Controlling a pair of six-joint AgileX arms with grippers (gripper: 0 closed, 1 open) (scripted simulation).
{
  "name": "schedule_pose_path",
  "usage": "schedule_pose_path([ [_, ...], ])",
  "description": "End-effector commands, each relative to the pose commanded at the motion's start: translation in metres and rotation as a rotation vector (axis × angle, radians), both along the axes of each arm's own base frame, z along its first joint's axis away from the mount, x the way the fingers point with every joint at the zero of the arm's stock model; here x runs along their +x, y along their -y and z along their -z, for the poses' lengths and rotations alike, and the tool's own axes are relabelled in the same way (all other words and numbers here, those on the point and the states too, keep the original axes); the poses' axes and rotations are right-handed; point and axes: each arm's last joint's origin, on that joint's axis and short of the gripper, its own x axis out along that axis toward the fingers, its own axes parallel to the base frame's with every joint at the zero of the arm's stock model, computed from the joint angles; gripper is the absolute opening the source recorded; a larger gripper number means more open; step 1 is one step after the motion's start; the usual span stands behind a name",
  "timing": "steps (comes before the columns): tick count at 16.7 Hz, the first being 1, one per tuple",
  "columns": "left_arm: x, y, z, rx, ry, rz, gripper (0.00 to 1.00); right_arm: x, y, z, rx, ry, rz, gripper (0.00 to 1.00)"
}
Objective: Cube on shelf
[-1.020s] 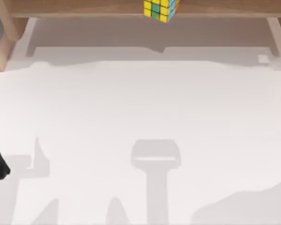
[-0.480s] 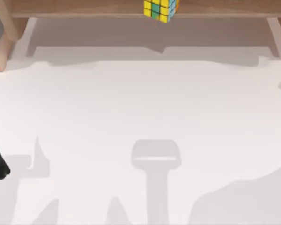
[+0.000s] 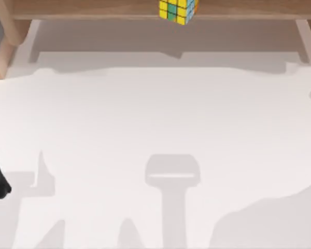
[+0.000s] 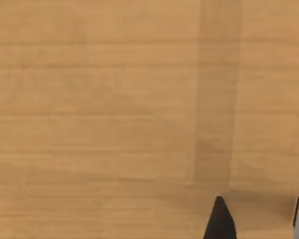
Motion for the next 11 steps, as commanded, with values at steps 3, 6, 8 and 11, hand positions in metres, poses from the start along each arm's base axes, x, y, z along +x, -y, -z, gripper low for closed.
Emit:
schedule_pose_path([
  [3,0.0,0.0,0.0,0.0,0.0,0.0,1.0,0.0,0.0,0.0,0.0,0.0,0.0,0.83],
  [6,0.0,0.0,0.0,0.0,0.0,0.0,1.0,0.0,0.0,0.0,0.0,0.0,0.0,1.0],
  [8,0.0,0.0,0.0,0.0,0.0,0.0,1.0,0.0,0.0,0.0,0.0,0.0,0.0,1.0],
  [11,0.0,0.0,0.0,0.0,0.0,0.0,1.0,0.0,0.0,0.0,0.0,0.0,0.0,1.0],
])
